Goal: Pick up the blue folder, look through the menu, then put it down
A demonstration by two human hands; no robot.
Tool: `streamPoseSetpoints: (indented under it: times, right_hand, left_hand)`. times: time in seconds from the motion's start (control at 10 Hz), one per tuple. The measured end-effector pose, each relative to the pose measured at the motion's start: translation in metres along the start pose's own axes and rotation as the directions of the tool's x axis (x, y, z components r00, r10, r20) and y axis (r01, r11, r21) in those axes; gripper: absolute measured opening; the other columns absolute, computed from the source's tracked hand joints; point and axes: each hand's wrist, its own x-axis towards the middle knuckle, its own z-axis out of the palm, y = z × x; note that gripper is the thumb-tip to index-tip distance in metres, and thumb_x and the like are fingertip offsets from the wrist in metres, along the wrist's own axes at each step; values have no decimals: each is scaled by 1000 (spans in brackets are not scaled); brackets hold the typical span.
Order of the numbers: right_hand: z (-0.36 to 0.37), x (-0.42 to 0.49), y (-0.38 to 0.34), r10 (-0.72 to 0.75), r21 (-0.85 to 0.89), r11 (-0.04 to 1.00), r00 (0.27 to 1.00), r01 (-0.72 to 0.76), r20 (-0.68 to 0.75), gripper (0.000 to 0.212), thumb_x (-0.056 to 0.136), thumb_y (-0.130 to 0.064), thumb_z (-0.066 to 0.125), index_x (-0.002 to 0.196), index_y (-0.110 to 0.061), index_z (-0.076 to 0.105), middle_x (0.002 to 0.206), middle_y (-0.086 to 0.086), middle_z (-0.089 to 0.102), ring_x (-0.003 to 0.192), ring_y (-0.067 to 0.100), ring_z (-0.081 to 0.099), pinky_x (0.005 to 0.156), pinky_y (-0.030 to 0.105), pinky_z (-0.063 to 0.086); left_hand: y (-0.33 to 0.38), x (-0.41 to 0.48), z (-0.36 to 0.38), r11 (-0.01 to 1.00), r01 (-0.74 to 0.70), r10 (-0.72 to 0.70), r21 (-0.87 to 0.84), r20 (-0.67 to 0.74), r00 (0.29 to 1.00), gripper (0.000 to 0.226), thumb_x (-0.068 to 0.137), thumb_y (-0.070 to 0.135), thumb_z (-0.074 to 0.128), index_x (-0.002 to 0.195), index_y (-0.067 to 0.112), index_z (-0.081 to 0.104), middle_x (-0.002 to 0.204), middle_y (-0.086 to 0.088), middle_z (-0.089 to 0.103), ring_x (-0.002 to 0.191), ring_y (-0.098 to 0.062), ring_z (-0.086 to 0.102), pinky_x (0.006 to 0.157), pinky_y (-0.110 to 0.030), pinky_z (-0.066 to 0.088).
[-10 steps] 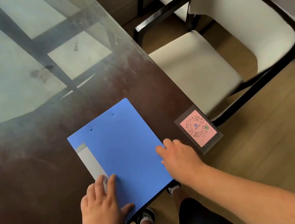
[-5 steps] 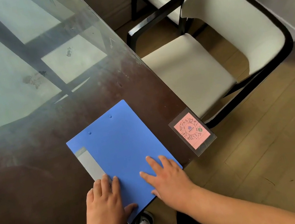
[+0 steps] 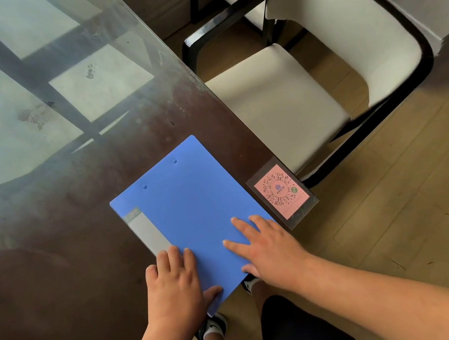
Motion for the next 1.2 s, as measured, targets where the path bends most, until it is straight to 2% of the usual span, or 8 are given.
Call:
streamPoseSetpoints:
  times: [0.2,0.4,0.8,0.9,1.0,1.1,1.2]
  right_hand:
    - [0,0,2,5,5,1000,1000,-5,-1,69,102,-49,60,162,-33,29,174,17,17,151,46,25,119,58,33]
    - [1,0,3,6,-18,1000,1000,-6,-4,70,99,-51,64,159,-33,34,172,17,25,147,46,33,114,58,40]
    - [-7,-1,4,21,-41,999,999,-20,30,66,100,-51,61,158,-34,34,171,16,24,146,45,32,114,57,38]
    - [-19,7,0,-2,-67,998,999,4,35,54,99,-51,57,147,-29,46,164,19,34,141,44,37,110,56,41]
    - [-45,26,-15,-16,-84,996,1000,18,19,53,100,-54,52,142,-22,52,160,19,41,145,45,33,114,57,35]
    - [-97,61,-39,-61,-65,997,987,52,-149,71,100,-58,47,162,-28,32,170,17,31,156,46,19,124,60,20]
    - [-180,93,-74,-146,-73,989,906,128,-397,80,96,-64,48,165,-28,27,171,17,30,157,49,20,124,66,22]
  left_hand:
    - [1,3,2,1000,-11,11,0,-9,1000,89,72,87,55,126,16,57,126,-10,53,115,-33,48,92,-47,42]
    - [1,4,5,1000,-21,20,-18,-22,1000,87,67,84,66,114,12,62,118,-14,56,109,-36,51,86,-49,44]
    - [0,9,9,999,-48,48,-6,-38,998,85,67,87,60,111,15,60,118,-12,55,105,-34,50,83,-49,40]
    - [-9,8,0,997,-71,68,-36,-76,995,77,67,83,62,107,17,62,115,-10,60,100,-33,55,80,-49,44]
    - [-30,4,-21,998,-36,28,-54,-138,990,82,69,81,63,119,17,69,124,-9,68,104,-34,63,84,-52,51]
    - [-70,10,-62,994,73,-94,-77,-306,947,92,73,81,62,141,18,65,145,-14,65,127,-39,64,102,-63,51]
    - [-122,12,-129,970,170,-236,-176,-495,836,93,79,81,56,152,23,55,159,-16,53,142,-42,53,110,-72,40]
